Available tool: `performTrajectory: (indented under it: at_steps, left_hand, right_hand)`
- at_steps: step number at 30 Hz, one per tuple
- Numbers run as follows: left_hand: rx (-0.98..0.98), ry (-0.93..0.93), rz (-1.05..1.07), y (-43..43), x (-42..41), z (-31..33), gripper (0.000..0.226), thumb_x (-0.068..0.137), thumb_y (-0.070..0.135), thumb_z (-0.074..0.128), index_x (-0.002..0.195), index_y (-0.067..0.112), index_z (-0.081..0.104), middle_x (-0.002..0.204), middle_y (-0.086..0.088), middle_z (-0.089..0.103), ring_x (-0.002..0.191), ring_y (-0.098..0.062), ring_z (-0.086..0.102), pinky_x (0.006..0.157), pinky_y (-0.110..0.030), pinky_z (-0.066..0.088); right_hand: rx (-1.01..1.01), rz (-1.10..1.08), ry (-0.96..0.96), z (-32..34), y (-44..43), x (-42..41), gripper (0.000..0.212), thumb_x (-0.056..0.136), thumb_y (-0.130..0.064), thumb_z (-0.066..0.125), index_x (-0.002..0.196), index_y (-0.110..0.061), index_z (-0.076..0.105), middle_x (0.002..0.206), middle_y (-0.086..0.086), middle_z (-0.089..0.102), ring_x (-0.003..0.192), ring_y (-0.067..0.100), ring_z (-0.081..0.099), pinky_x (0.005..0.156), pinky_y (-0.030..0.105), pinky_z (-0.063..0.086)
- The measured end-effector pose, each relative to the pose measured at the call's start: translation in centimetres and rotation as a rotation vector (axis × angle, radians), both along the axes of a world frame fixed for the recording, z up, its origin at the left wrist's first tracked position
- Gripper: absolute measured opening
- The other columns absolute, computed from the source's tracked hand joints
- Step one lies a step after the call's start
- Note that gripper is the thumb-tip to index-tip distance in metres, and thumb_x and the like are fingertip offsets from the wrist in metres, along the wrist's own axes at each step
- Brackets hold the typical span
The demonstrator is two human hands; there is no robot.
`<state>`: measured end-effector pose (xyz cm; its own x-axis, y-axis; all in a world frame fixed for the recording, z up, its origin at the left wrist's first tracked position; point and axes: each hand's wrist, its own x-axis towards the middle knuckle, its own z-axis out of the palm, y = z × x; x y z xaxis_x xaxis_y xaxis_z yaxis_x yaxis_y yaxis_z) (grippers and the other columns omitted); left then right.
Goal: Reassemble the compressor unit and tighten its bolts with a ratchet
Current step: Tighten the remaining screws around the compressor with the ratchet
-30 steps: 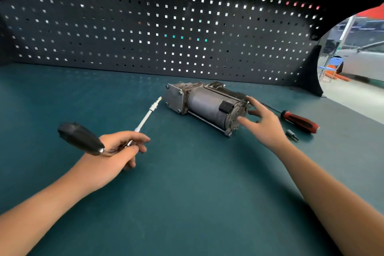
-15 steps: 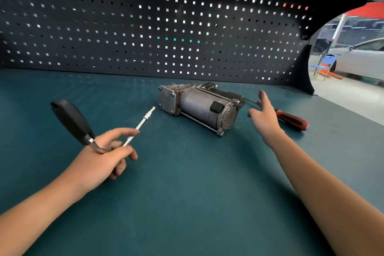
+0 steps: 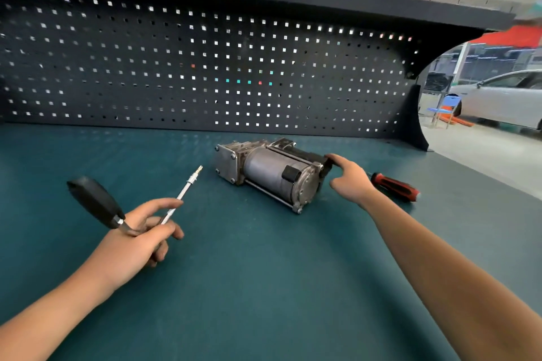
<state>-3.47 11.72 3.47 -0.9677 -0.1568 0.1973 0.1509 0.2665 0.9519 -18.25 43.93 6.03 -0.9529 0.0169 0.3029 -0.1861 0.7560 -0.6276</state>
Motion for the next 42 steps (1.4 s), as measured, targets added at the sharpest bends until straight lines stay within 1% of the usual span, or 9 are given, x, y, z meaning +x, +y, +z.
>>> performTrajectory:
  at_steps: [3, 7, 11, 16, 20, 23, 29, 34, 42]
  left_hand:
    - [0.03, 0.017, 0.021, 0.1, 0.0, 0.3, 0.033, 0.089, -0.004, 0.047, 0.1, 0.024, 0.062, 0.059, 0.004, 0.064, 0.037, -0.007, 0.041, 0.036, -0.016, 0.035]
    - [0.09, 0.098, 0.06, 0.8, 0.2, 1.3, 0.03, 0.09, -0.001, 0.048, 0.109, 0.021, 0.058, 0.068, -0.005, 0.064, 0.037, -0.007, 0.044, 0.037, -0.018, 0.039]
    - [0.06, 0.223, 0.009, 1.6, 1.8, 2.7, 0.028, 0.092, 0.003, 0.049, 0.105, 0.027, 0.056, 0.067, -0.005, 0.068, 0.039, -0.01, 0.047, 0.039, -0.018, 0.042]
    - [0.064, 0.312, 0.009, 3.0, 4.4, 3.4, 0.023, 0.091, 0.0, 0.047, 0.085, 0.012, 0.065, 0.054, -0.009, 0.064, 0.033, -0.013, 0.042, 0.036, -0.015, 0.036]
    - [-0.016, 0.197, 0.013, 3.7, 5.0, 2.5, 0.024, 0.088, -0.004, 0.045, 0.081, 0.009, 0.064, 0.054, -0.011, 0.064, 0.031, -0.013, 0.038, 0.035, -0.015, 0.033]
    - [-0.131, 0.153, 0.065, 4.5, 4.3, 1.7, 0.025, 0.087, 0.001, 0.048, 0.077, 0.017, 0.064, 0.057, -0.003, 0.068, 0.033, -0.012, 0.042, 0.04, -0.016, 0.037]
    - [-0.273, 0.187, 0.23, 5.5, 2.2, 1.2, 0.026, 0.086, 0.01, 0.051, 0.061, 0.015, 0.055, 0.053, 0.009, 0.065, 0.037, -0.005, 0.046, 0.043, -0.014, 0.038]
    - [-0.3, 0.239, 0.31, 5.2, 2.3, 1.0, 0.028, 0.09, 0.016, 0.047, 0.062, 0.019, 0.05, 0.055, -0.001, 0.063, 0.039, -0.007, 0.047, 0.04, -0.014, 0.034]
    - [-0.317, 0.326, 0.4, 4.5, 2.8, 1.1, 0.035, 0.091, 0.02, 0.046, 0.062, 0.003, 0.038, 0.051, -0.003, 0.041, 0.052, -0.019, 0.04, 0.053, -0.032, 0.032]
  right_hand:
    - [-0.004, -0.01, 0.103, -0.9, -1.1, 2.6, 0.059, 0.077, 0.003, 0.053, 0.134, -0.012, 0.047, 0.134, 0.007, 0.052, 0.118, 0.024, 0.05, 0.089, 0.02, 0.036]
    - [0.095, 0.059, 0.207, -1.0, -3.7, 7.6, 0.049, 0.077, -0.009, 0.061, 0.126, -0.012, 0.057, 0.117, 0.007, 0.06, 0.113, 0.023, 0.053, 0.082, 0.013, 0.029]
    - [0.191, 0.246, 0.215, -1.0, -6.8, 12.9, 0.052, 0.079, -0.014, 0.061, 0.13, -0.015, 0.054, 0.135, 0.005, 0.054, 0.126, 0.017, 0.048, 0.101, 0.019, 0.029]
    - [-0.248, 0.67, -0.14, -1.0, -8.9, 15.4, 0.048, 0.082, 0.007, 0.049, 0.121, -0.02, 0.058, 0.108, -0.003, 0.068, 0.093, -0.008, 0.06, 0.084, 0.016, 0.045]
    - [-0.393, 0.307, 0.042, -0.8, -7.3, 11.4, 0.033, 0.083, 0.003, 0.052, 0.097, -0.021, 0.069, 0.096, 0.007, 0.071, 0.093, 0.026, 0.065, 0.073, 0.023, 0.049]
    - [-0.411, 0.094, -0.018, -0.5, -6.4, 7.1, 0.044, 0.086, -0.001, 0.046, 0.127, -0.018, 0.054, 0.126, 0.008, 0.057, 0.108, 0.017, 0.056, 0.071, 0.02, 0.041]
    - [-0.727, 0.133, -0.197, 0.2, -8.8, 3.1, 0.049, 0.093, -0.01, 0.033, 0.142, -0.017, 0.037, 0.146, -0.001, 0.039, 0.133, 0.017, 0.036, 0.105, 0.03, 0.026]
    - [-0.772, 0.211, -0.215, -0.3, -10.5, 3.4, 0.031, 0.094, -0.02, 0.033, 0.086, -0.029, 0.062, 0.105, -0.006, 0.058, 0.104, 0.012, 0.049, 0.085, 0.027, 0.031]
    - [-0.544, 0.193, -0.038, -1.8, -9.3, 7.1, 0.04, 0.089, -0.01, 0.04, 0.124, -0.016, 0.059, 0.121, -0.004, 0.061, 0.11, 0.01, 0.05, 0.089, 0.019, 0.034]
